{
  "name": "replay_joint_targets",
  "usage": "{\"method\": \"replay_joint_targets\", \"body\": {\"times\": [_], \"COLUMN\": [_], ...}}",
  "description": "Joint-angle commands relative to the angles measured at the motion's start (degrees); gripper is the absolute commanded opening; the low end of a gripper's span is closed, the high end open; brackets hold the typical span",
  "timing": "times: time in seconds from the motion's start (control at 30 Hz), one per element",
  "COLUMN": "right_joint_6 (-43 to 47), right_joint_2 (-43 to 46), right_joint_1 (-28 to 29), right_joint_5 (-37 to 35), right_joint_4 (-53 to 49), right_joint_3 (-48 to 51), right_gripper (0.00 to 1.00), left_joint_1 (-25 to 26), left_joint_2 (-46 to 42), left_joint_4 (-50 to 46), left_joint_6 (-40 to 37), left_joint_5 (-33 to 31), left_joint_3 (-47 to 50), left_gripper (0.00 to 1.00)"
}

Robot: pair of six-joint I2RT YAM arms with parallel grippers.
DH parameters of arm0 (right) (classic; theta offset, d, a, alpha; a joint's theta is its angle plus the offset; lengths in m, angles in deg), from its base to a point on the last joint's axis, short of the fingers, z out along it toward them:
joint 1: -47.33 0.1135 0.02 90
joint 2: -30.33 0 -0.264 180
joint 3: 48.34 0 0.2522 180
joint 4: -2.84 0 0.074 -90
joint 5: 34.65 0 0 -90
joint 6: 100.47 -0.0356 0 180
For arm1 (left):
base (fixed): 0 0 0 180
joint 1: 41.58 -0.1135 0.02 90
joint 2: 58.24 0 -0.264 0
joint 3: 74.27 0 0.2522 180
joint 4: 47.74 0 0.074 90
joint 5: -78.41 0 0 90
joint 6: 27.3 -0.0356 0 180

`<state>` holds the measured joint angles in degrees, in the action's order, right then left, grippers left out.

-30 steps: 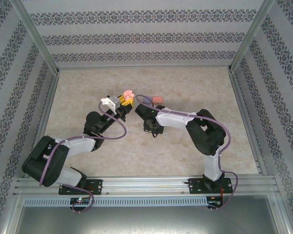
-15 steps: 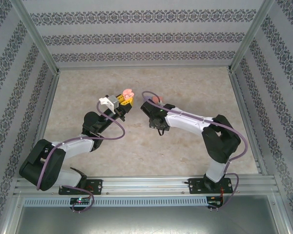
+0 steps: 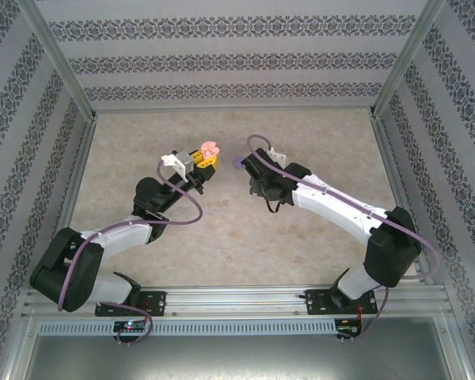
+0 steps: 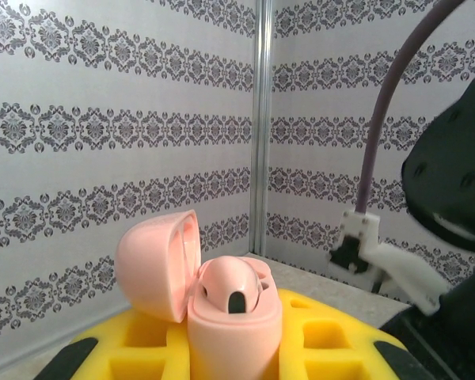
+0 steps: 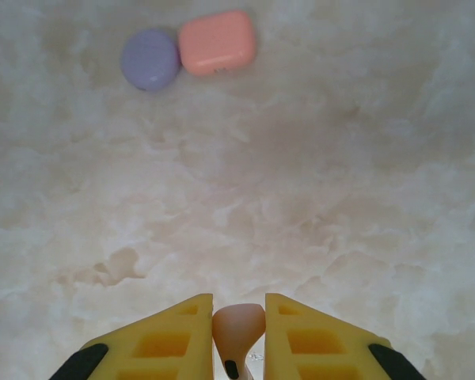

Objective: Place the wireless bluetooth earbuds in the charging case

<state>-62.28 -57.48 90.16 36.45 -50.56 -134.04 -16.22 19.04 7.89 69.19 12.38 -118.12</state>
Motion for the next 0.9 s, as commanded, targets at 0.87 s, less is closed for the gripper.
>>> {"method": "replay_joint_targets", "body": {"times": [0.87], "right_joint_6": [11.9], "right_joint_2": [6.8], "right_joint_1": [-1.0], "right_joint_5": [0.7], "right_joint_4": [-1.8], "right_joint_3": [-18.5], "right_gripper": [0.20], "left_joint_1": [0.7], "left_joint_2": [5.5], "left_joint_4": [0.6], "left_joint_6": [-0.9], "left_joint_5": [6.4], "left_joint_3": [-2.8], "left_gripper": [0.00]}}
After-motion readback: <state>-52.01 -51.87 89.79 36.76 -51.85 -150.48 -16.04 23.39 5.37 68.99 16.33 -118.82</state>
